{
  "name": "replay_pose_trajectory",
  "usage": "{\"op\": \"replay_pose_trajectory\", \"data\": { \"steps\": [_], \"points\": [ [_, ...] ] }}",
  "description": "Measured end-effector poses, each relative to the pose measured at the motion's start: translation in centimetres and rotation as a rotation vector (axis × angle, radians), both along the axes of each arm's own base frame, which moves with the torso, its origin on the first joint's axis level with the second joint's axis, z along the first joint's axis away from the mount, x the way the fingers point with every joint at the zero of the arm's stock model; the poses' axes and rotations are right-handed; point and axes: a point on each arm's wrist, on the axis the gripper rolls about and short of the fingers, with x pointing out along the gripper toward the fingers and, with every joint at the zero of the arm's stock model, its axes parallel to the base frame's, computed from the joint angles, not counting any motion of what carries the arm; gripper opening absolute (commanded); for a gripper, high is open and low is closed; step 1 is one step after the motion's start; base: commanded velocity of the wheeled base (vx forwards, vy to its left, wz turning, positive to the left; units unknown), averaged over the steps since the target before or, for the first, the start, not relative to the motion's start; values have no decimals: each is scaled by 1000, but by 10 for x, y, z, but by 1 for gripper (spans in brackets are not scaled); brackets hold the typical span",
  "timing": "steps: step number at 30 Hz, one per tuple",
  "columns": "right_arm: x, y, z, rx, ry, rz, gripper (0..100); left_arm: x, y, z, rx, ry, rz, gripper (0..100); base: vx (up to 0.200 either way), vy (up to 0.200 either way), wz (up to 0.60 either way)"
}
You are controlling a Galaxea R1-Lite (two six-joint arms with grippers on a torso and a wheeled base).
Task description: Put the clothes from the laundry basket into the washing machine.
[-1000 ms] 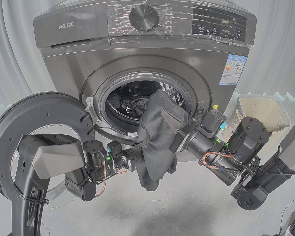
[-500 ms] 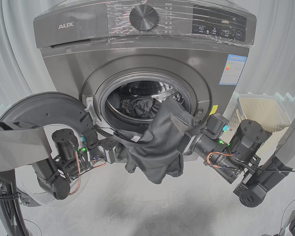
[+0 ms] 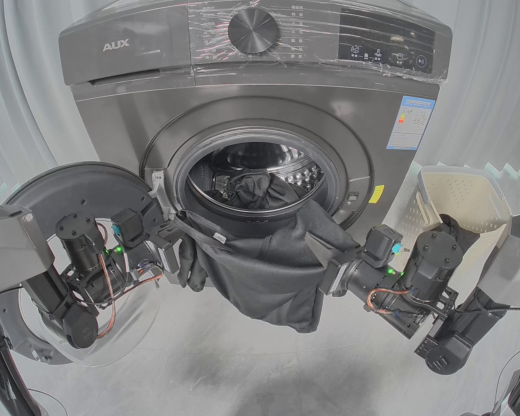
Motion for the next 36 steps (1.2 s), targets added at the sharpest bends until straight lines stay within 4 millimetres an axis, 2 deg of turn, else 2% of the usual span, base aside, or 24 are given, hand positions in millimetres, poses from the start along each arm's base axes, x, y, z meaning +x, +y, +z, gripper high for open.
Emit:
{"op": "replay_pose_trajectory", "data": {
  "steps": [6,13,18,23,27,36],
  "points": [
    [-7,-2,-9,-25,37,8,100,0,0,5,-5,-18,1,0,0,0,0],
    [-35,-21,-40,-146,176,41,100,2,-2,11,-15,-44,4,0,0,0,0],
    [-60,-33,-61,-239,285,126,100,5,-3,15,-22,-60,9,0,0,0,0],
    [-75,-34,-73,-291,344,193,100,5,-6,16,-24,-64,10,0,0,0,0],
    [-69,-27,-74,-281,330,194,100,4,-8,15,-23,-64,4,0,0,0,0],
    [-28,2,-67,-189,215,156,100,1,-12,18,-24,-70,-12,0,0,0,0]
  ]
}}
